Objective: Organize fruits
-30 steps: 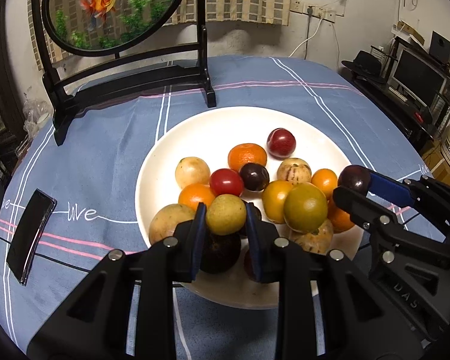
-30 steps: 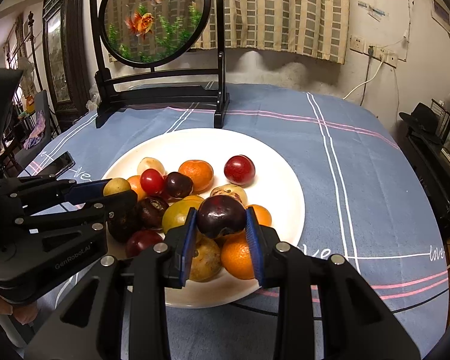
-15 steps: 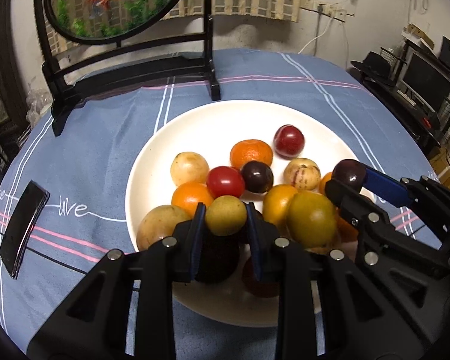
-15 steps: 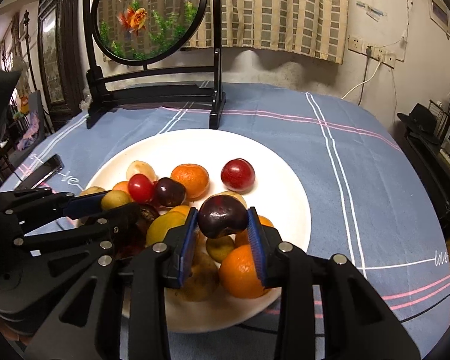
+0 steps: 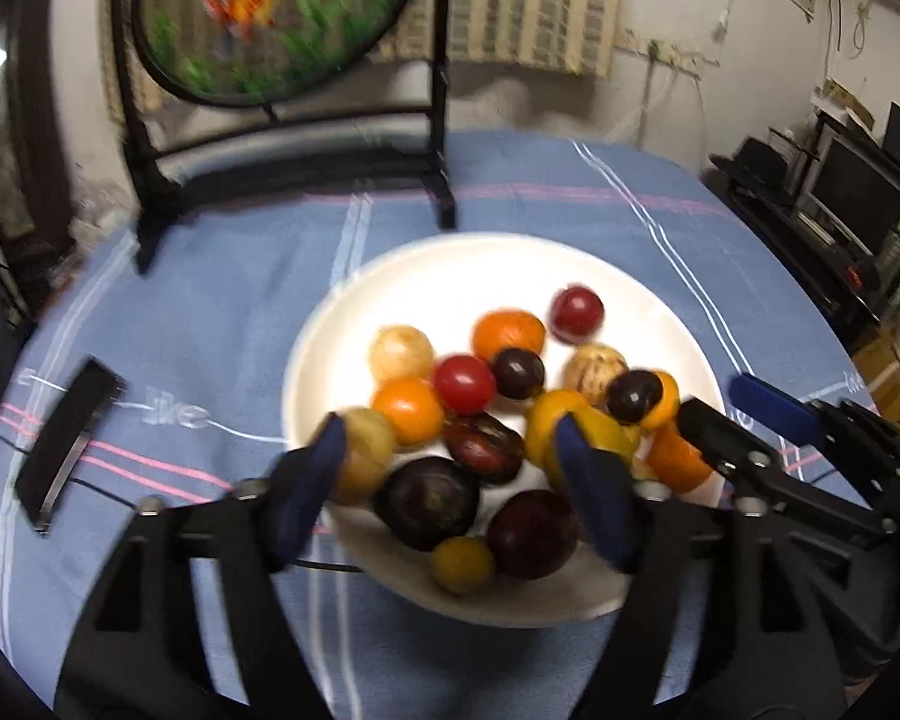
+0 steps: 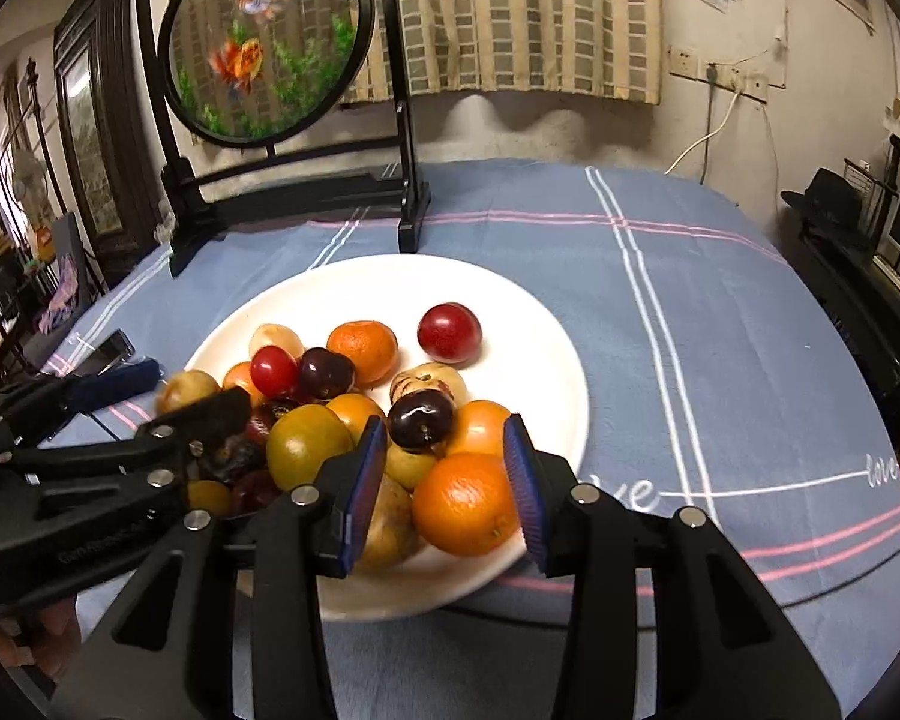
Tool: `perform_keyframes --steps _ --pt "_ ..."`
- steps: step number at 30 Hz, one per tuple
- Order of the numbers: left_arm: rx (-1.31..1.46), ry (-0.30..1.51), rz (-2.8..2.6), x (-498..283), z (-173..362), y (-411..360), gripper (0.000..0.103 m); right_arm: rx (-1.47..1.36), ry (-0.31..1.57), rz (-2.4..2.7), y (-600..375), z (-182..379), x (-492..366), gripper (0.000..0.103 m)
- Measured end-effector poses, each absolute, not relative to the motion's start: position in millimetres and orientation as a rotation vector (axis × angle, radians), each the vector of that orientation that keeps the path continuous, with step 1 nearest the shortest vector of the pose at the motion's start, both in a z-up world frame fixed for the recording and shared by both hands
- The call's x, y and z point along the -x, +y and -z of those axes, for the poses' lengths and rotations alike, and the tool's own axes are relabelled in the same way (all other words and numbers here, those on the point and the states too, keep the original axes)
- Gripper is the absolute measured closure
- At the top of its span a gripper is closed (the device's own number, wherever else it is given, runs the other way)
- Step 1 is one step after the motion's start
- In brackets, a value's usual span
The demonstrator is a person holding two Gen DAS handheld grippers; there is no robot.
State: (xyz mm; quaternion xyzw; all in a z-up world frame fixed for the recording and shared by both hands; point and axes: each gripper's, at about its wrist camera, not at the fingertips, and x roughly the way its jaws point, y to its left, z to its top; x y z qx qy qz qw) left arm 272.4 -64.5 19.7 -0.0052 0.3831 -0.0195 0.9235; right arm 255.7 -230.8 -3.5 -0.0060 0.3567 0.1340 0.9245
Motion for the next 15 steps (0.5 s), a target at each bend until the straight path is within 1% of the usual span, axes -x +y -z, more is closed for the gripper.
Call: perform_keyframes --steps 2,9,12,15 --pt "0.014 0.750 0.050 -263.2 -30.1 -62.9 0.025 -0.001 0.717 -0.268 -235.9 -3.0 -247.0 0.061" --pt "0.011 0.715 0.069 -227.5 -49.7 -61.8 0.024 0.013 0.699 -0.270 -237.6 -14.4 -207.2 0.060" --pt "0.014 0.717 0.065 -210.1 -48.5 -58.9 0.020 0.034 0.696 -0.267 -233.9 -12.9 -187.5 0.059" --pt "0.016 0.731 0.067 -190.9 -42.8 -55.2 0.019 0.037 0.710 -0.272 -231.8 -9.0 -169.7 0.059"
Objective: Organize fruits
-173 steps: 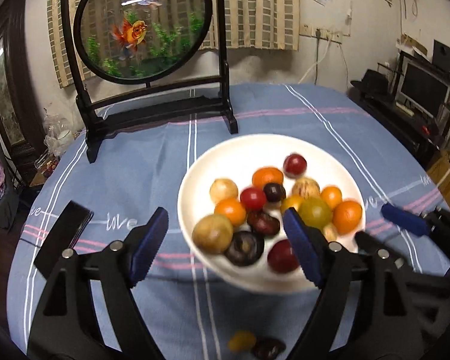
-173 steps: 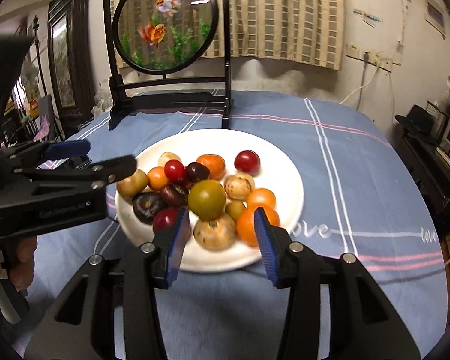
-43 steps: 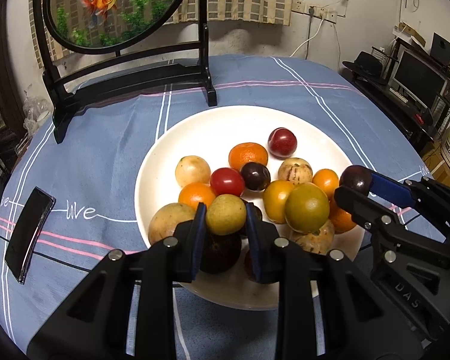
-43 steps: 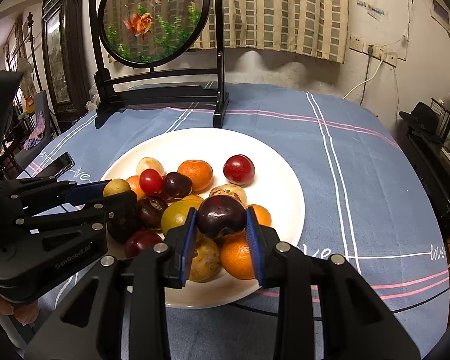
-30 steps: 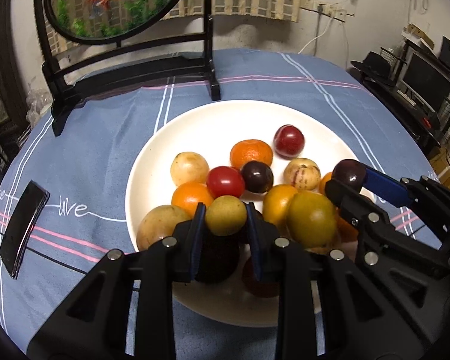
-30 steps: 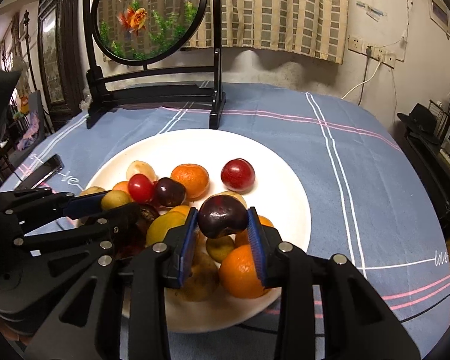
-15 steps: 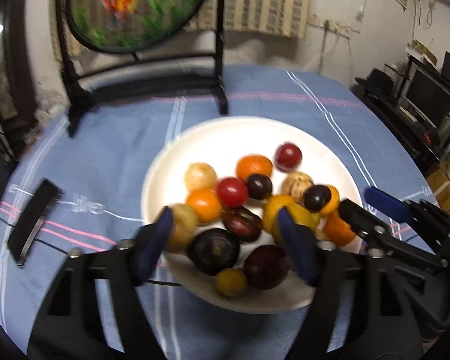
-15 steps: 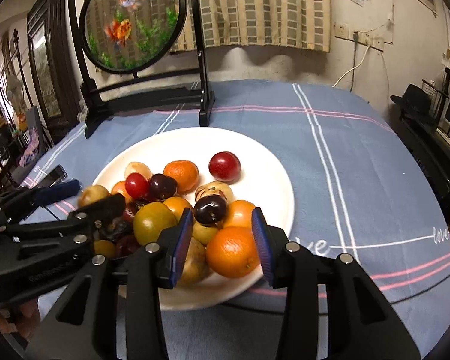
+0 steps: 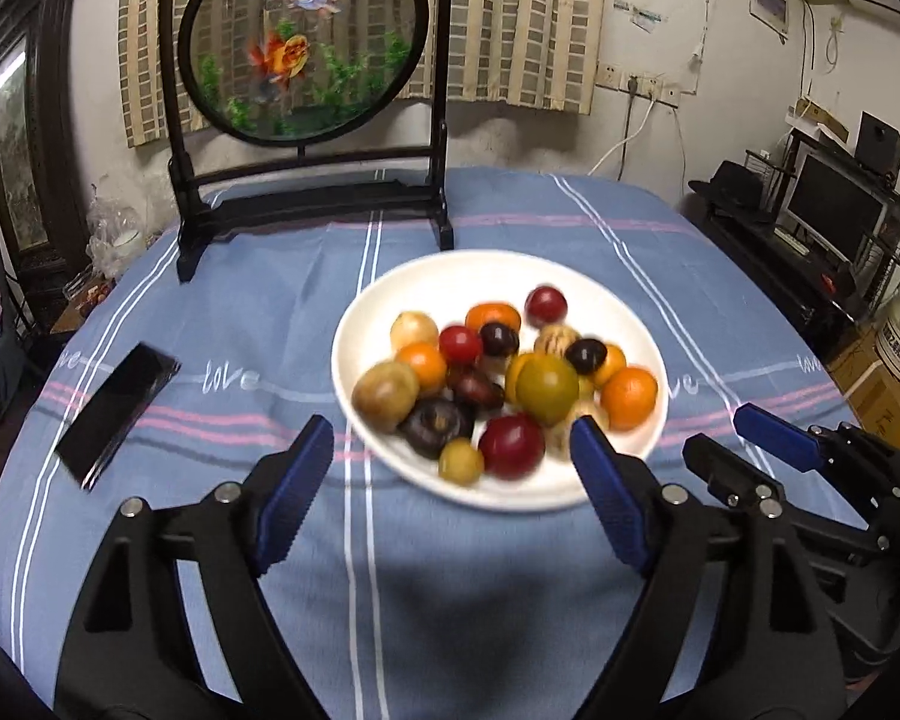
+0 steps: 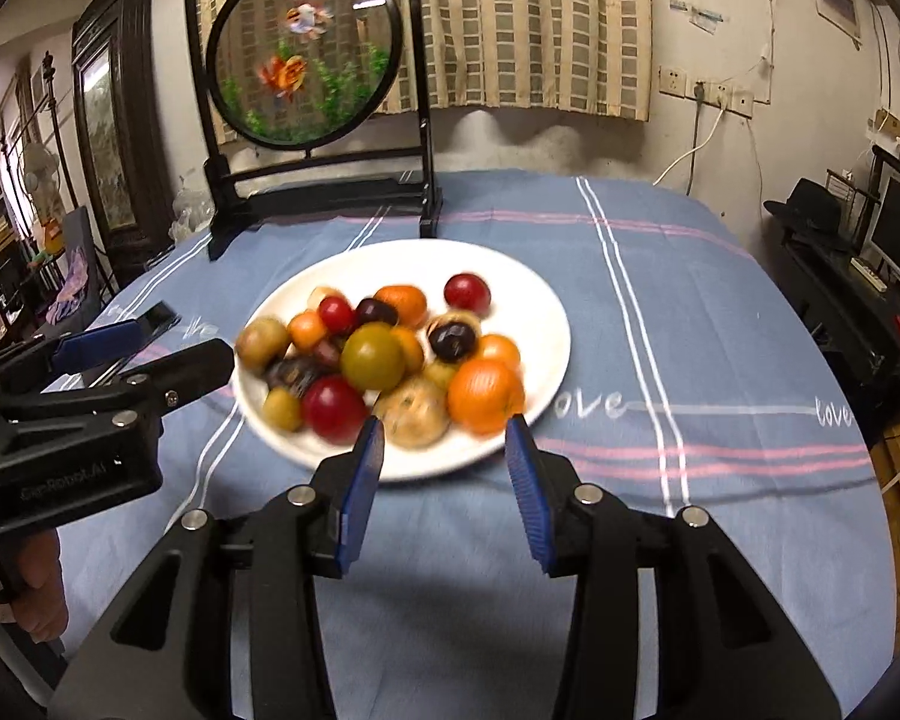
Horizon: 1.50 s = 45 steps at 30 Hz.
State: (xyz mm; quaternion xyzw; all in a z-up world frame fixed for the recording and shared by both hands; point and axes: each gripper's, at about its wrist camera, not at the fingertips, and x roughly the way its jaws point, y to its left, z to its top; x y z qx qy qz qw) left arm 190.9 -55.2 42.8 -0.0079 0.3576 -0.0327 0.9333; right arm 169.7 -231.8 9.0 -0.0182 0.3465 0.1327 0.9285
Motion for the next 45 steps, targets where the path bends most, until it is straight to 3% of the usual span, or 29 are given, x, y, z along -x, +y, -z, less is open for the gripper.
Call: perform_keyframes --steps 1,2,15,17,19,21,45 --pt "0.019 0.737 0.066 -186.3 -41.3 -53.8 0.019 0.036 0.715 -0.272 -231.7 -7.6 -164.3 0.057" --pt "0.027 0.744 0.065 -179.3 -39.2 -51.4 0.019 0.032 0.718 -0.270 -232.0 -6.3 -158.0 0.043" --pt "-0.004 0.750 0.050 -107.3 -33.2 -38.8 0.011 0.017 0.723 -0.235 -238.3 2.0 -92.1 0.042" --pt "-0.007 0.755 0.045 -98.7 -31.8 -38.7 0.010 0.023 0.726 -0.230 -239.3 3.3 -86.0 0.036" --pt "-0.016 0.757 0.033 -90.2 -30.6 -39.2 0.010 0.024 0.714 -0.214 -240.4 3.9 -77.7 0.015" --pt "-0.016 0.760 0.027 -84.2 -29.0 -38.8 0.009 0.015 0.683 -0.196 -242.7 3.1 -68.0 0.005" --pt "-0.018 0.789 0.023 -68.8 -16.0 -37.9 0.008 0.015 0.717 -0.145 -252.8 21.7 -52.8 0.001"
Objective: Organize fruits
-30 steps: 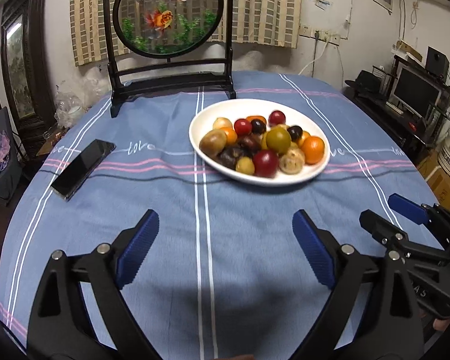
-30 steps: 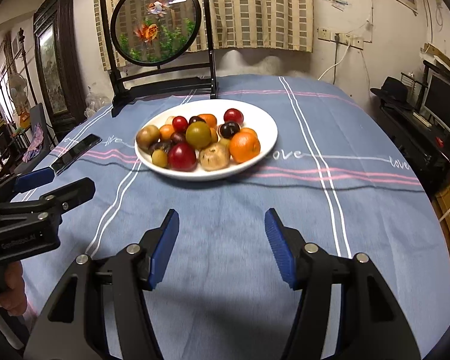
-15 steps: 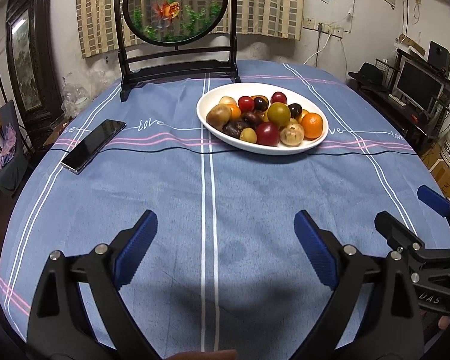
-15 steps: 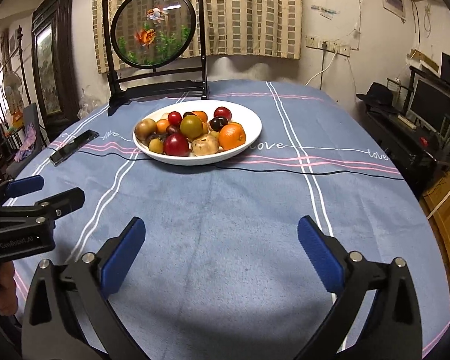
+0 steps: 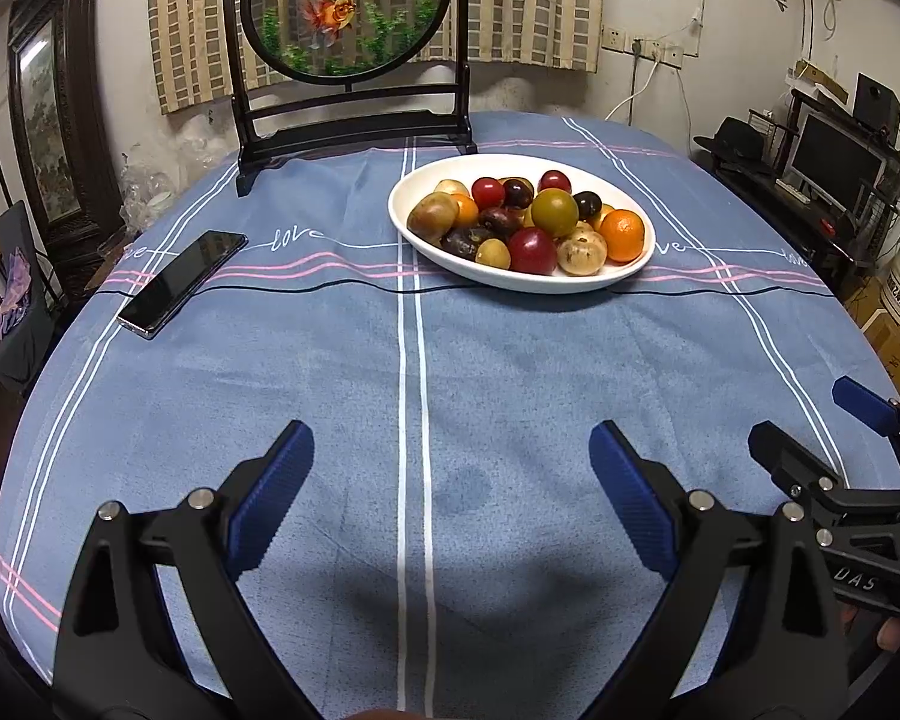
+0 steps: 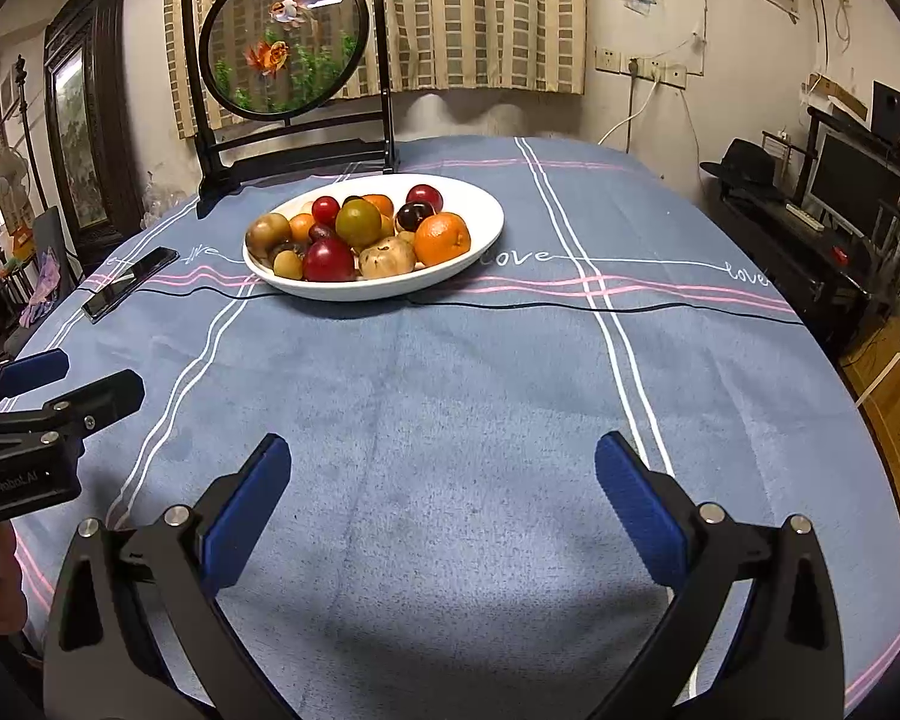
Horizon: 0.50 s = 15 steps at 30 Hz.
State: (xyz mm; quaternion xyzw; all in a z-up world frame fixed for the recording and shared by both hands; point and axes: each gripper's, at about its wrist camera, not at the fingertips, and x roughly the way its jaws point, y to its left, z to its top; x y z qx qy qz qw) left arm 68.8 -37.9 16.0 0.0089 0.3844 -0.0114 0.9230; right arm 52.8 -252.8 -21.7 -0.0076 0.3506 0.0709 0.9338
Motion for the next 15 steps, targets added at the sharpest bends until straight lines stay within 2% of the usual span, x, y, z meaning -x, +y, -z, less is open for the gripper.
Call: perform_keyframes --steps 15 --pt "-0.033 0.815 0.017 -66.5 -9.2 -39.9 0.008 0.012 0.728 -0.151 -251.3 25.4 -51.7 0.001"
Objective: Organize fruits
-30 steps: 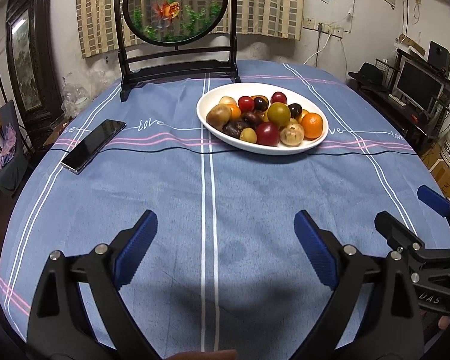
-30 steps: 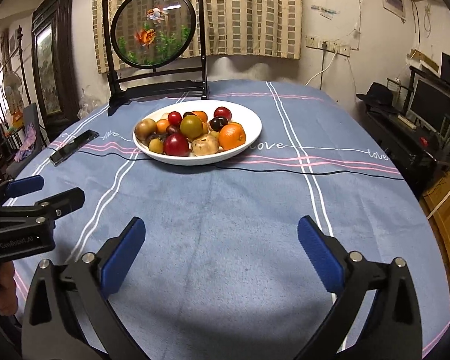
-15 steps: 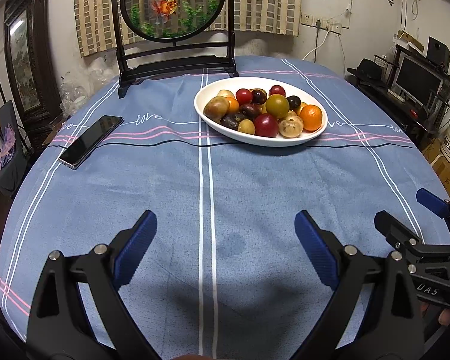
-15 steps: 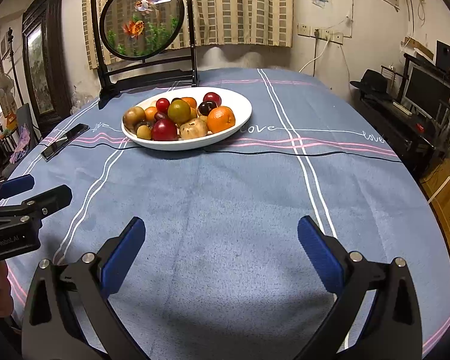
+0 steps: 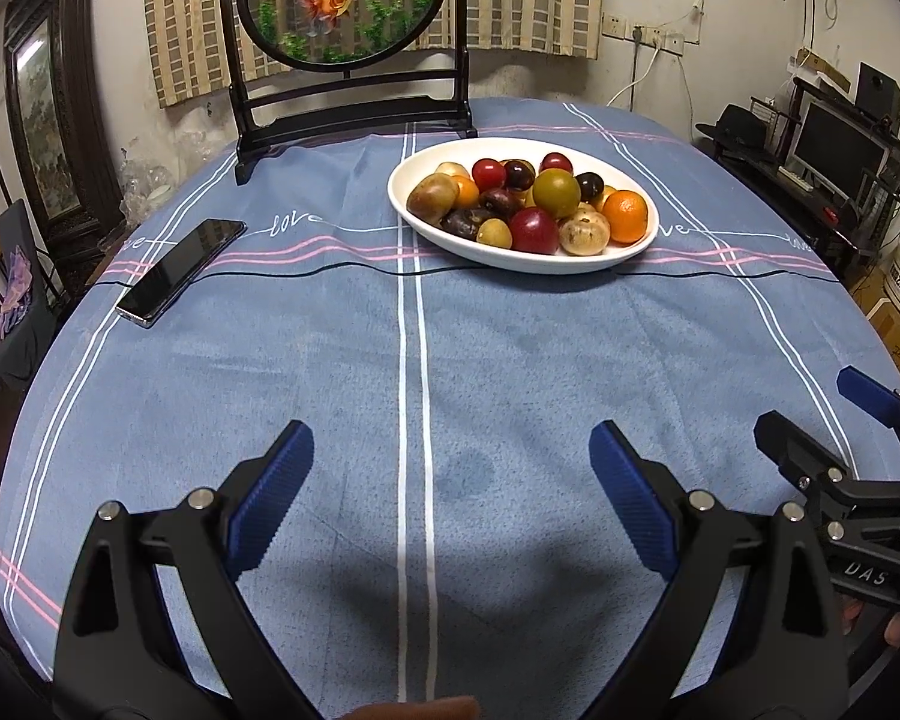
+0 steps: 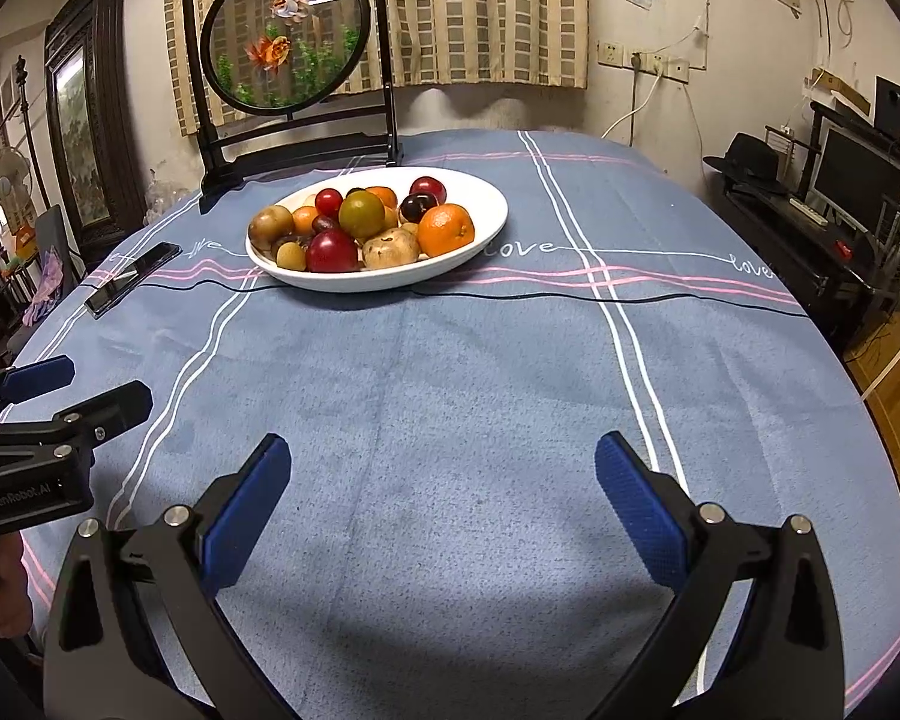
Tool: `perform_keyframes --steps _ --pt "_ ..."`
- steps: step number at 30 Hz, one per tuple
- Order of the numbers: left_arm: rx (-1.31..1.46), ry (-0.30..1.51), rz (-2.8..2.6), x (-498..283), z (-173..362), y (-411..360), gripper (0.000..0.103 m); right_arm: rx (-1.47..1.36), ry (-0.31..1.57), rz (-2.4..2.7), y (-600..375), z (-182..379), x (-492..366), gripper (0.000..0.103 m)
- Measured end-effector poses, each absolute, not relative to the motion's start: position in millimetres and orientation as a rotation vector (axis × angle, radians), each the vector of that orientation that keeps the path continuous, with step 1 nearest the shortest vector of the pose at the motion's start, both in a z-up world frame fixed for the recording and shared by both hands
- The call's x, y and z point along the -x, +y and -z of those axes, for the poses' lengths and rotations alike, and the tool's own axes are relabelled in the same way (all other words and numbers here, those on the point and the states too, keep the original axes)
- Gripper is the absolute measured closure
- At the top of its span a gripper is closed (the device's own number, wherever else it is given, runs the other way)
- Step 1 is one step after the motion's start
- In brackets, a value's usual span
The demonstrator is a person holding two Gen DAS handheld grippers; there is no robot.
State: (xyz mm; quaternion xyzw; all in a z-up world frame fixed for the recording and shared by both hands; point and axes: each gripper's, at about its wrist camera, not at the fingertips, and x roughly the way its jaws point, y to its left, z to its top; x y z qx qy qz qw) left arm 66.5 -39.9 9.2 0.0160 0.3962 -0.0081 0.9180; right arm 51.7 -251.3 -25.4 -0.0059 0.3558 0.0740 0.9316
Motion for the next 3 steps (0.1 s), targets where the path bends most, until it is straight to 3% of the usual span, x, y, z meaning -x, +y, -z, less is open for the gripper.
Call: perform_keyframes --steps 3 --pt "-0.035 0.815 0.016 -66.7 -8.9 -40.4 0.008 0.012 0.729 -0.151 -251.3 25.5 -51.8 0.001"
